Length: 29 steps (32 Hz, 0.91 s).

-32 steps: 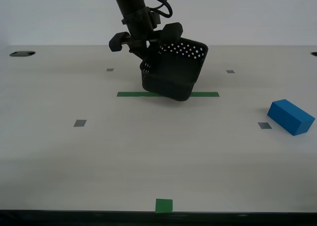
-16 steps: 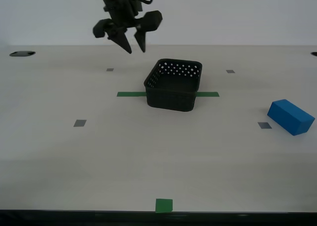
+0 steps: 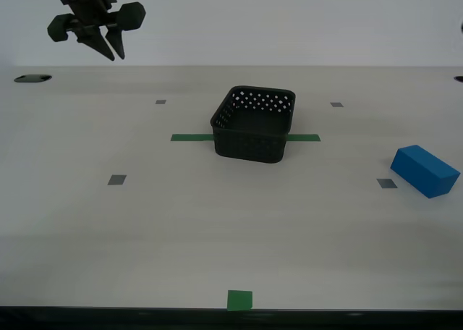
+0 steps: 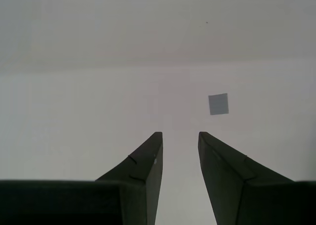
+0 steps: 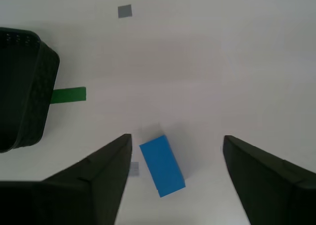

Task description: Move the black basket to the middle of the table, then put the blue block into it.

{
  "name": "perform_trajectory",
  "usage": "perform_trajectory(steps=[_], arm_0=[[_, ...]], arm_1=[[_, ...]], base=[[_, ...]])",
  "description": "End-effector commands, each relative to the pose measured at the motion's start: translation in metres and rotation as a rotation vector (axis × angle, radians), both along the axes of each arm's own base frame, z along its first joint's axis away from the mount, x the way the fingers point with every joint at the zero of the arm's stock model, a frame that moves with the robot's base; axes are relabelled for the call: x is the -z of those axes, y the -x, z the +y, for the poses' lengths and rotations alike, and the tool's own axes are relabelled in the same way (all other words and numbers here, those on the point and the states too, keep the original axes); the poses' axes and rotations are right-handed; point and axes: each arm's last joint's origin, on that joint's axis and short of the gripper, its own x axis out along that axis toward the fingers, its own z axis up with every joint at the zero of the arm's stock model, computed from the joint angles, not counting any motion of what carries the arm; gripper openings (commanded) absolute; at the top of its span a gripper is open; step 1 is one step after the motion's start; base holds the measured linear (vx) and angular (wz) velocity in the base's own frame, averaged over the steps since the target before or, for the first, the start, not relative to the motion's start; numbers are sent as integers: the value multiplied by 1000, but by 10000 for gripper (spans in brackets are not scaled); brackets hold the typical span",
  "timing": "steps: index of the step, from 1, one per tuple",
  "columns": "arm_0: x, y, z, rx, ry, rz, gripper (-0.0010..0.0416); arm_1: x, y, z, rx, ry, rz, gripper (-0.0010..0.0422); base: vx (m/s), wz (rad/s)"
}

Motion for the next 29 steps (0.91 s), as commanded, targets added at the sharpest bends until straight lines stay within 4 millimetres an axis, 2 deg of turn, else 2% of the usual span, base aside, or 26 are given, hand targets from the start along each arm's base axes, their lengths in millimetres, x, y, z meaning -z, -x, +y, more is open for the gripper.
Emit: perform_trajectory(steps=[1,3,5,10,15,18,20,23,24,29], arm_0=[[11,-9,2,-55,-28,65,342],[22,-15,4,-94,-54,130,384],[35,-23,4,-120,-46,194,403],[66,-39,5,-170,-32,335,373],[87,-46,9,-209,-28,446,367],[98,-48,17,-242,-22,495,373],[113,-50,32,-316,-4,567,382],[124,-50,43,-364,12,611,383],[131,-51,48,-399,116,627,377],[134,-53,47,-412,209,625,376]], arm_1=[[-1,-2,8,-3,-8,-16,79],[-1,-2,10,-3,-12,-19,69],[-1,-2,10,-2,-12,-25,60],[0,-3,11,-3,-12,-23,47],[0,-3,11,-5,-12,-27,48],[0,-3,11,-6,-12,-30,48],[0,-4,12,-6,-12,-34,48],[0,-4,12,-6,-12,-35,48],[0,-4,12,-4,-14,-35,48],[-1,-4,12,5,-18,-38,48]], base=[[0,0],[0,0],[0,0],[0,0],[0,0],[0,0],[0,0],[0,0],[0,0],[0,0]])
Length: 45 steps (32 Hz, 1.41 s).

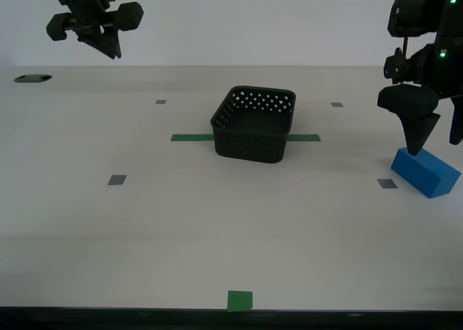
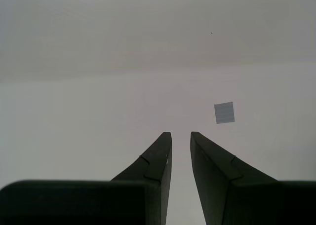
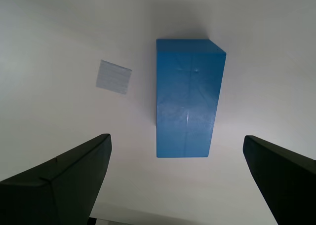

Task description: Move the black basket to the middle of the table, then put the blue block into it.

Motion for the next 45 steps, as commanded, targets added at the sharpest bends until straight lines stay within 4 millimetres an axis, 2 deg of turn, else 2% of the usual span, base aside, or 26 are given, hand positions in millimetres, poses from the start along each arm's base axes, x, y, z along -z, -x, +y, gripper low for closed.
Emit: perform_trajectory(steps=[1,3,6,7,11,16,19,20,21,22,24,25,26,28,30,35,38,42,43,45], arm_0=[[1,-2,0,-27,1,-14,378],[5,-3,0,-42,0,-7,383],[23,-2,0,-45,6,32,381],[33,1,-1,-45,6,35,377],[47,10,-2,-44,-4,18,361],[54,12,-2,-42,-16,-20,356],[54,12,-2,-42,-17,-26,335],[54,12,-2,-41,-18,-28,317],[54,12,-2,-39,-18,-31,269],[54,11,-2,-39,-18,-33,254],[55,11,-2,-20,-18,-43,141],[55,11,-2,-16,-18,-43,122],[55,11,-2,-14,-18,-44,47],[55,10,-2,-8,-18,-45,0],[54,10,-2,0,-17,-47,5],[40,-5,4,61,-104,-87,-1],[19,-21,12,77,-200,-129,-1],[-1,-33,22,64,-283,-186,-1],[-25,-45,35,61,-425,-229,-1],[-36,-51,44,42,-486,-249,-1]], arm_1=[[0,0,0,6,-2,-4,48],[-1,-1,0,6,-2,-8,48],[-1,-1,0,7,-2,-9,48],[-1,-1,0,6,-2,-9,48],[-1,-1,0,6,-1,-10,48],[-1,-1,0,7,-1,-9,48],[0,-1,0,7,-1,-8,48],[0,-1,-1,7,-1,-7,48],[0,0,-1,6,0,-5,48],[0,0,-1,6,0,-3,48],[0,0,-1,6,0,4,48],[0,0,-1,6,0,4,48],[0,0,-1,6,0,4,48],[0,0,-1,7,0,3,48],[0,0,-1,7,0,3,48],[0,0,-1,7,-1,1,48],[0,0,-1,8,-1,-2,48],[0,0,-1,9,-2,-3,48],[1,-1,-1,9,-2,-4,48],[1,-1,-1,9,-2,-7,48]], base=[[0,0],[0,0],[0,0],[0,0],[0,0],[0,0],[0,0],[0,0],[0,0],[0,0],[0,0],[0,0],[0,0],[0,0],[0,0],[0,0],[0,0],[0,0],[0,0],[0,0]])
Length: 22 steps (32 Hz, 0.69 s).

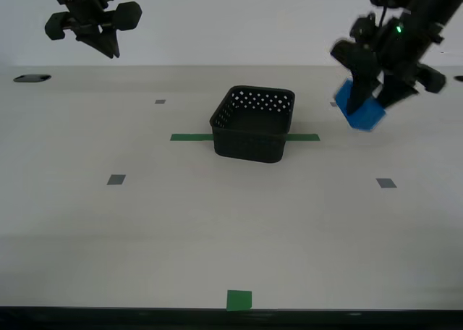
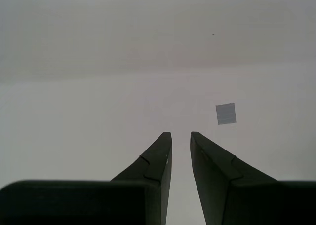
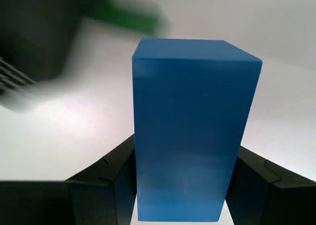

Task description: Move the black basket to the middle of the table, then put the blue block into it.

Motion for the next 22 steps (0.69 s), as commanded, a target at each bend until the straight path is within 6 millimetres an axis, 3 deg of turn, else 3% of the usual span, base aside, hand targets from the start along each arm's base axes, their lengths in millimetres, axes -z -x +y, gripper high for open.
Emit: perform_trajectory(steps=[1,2,5,8,10,13,20,22], arm_0=[[-32,-12,25,-65,-135,-86,-1],[-37,-14,30,-78,-141,-101,-1],[-66,-18,69,-186,-194,-227,-1],[-75,-17,86,-235,-217,-274,-1],[-80,-11,111,-302,-261,-349,-1],[-73,-13,117,-304,-264,-336,-1],[-16,-39,133,-297,-263,-319,-1],[-9,-41,134,-296,-262,-310,0]], arm_1=[[0,-1,0,6,-1,-7,48],[0,-1,0,6,-1,-8,48],[5,0,0,6,0,-9,48],[10,2,0,6,-1,4,48],[26,8,0,6,-1,33,48],[39,14,0,6,-3,70,48],[44,18,0,7,-3,94,48],[44,18,0,7,-3,95,48]], base=[[0,0],[0,0],[0,0],[0,0],[0,0],[0,0],[0,0],[0,0]])
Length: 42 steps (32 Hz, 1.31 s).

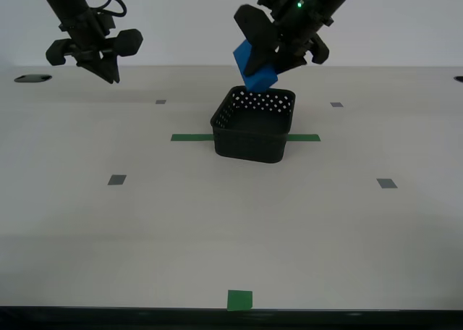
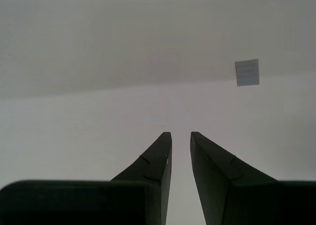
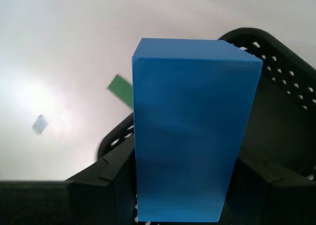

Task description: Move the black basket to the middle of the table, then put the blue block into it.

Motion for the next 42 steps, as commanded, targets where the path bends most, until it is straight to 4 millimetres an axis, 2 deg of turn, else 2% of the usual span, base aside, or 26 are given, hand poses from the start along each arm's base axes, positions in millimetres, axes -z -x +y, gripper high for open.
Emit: perform_trajectory(steps=[1,7,8,9,10,11,13,16,17,19,22,28,33,42], arm_0=[[13,-3,2,7,12,15,0],[12,-6,1,56,71,-30,27],[13,-6,1,64,70,-21,54],[13,-6,1,80,65,-10,82],[13,-6,0,110,67,-3,137],[13,-6,0,119,74,-5,154],[14,-7,-1,152,108,-16,281],[14,-7,-3,172,134,-33,405],[14,-8,-3,194,163,-53,375],[14,-9,-5,201,183,-69,347],[14,-9,-5,198,185,-72,347],[14,-9,-5,198,184,-74,375],[14,-10,-5,198,182,-76,347],[14,-10,-5,198,180,-79,346]], arm_1=[[0,1,0,7,0,6,48],[0,0,-1,7,0,1,48],[0,0,-1,7,0,1,48],[0,0,-1,7,0,1,48],[0,0,-1,7,0,1,48],[0,0,-1,7,0,1,48],[0,0,-1,8,0,2,48],[0,0,-1,7,0,3,48],[0,0,-1,7,0,3,48],[0,1,-1,7,0,5,48],[1,1,-1,7,0,7,48],[0,0,-1,7,0,1,48],[0,0,-1,6,0,-3,48],[0,-1,0,5,1,-14,48]], base=[[0,0],[0,0],[0,0],[0,0],[0,0],[0,0],[0,0],[0,0],[0,0],[0,0],[0,0],[0,0],[0,0],[0,0]])
